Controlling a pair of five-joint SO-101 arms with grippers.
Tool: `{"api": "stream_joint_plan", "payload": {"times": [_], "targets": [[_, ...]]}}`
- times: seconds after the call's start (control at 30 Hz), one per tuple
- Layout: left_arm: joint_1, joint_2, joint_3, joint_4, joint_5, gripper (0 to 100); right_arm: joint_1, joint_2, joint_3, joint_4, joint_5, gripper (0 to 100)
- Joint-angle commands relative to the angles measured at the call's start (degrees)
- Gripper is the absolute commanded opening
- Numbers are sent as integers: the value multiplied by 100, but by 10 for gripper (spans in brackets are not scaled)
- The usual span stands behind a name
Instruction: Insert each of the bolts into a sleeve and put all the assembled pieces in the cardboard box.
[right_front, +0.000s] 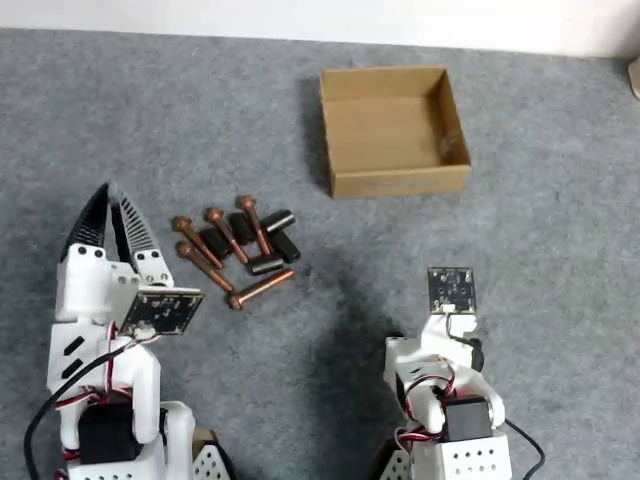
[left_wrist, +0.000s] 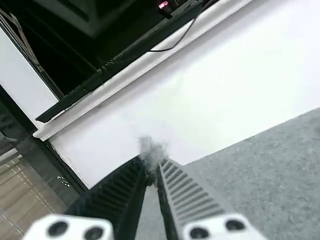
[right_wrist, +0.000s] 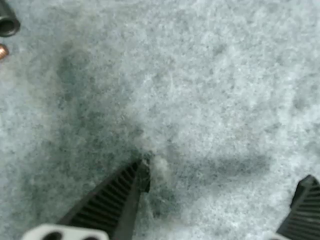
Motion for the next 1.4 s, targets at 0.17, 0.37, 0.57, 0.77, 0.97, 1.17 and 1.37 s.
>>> {"api": "stream_joint_plan", "payload": {"times": [0.17,0.37,0.57,0.77,0.97,1.17,1.37], "targets": [[-207,-13,-277,-158,721,11,40,-40,549,40,26,406],[-919,-13,-286,-158,2347,11,40,-40,549,40,26,406],[-971,-13,-286,-149,2497,11,40,-40,549,22,18,406],[-963,57,-453,237,2884,11,40,-40,549,-224,18,406],[-945,1543,-1437,1152,3121,11,119,-40,549,-1411,35,406],[-66,5587,-2853,1160,3095,11,382,-31,549,-1314,44,406],[804,8330,-4127,1530,3121,11,418,-31,549,-1059,44,406]]}}
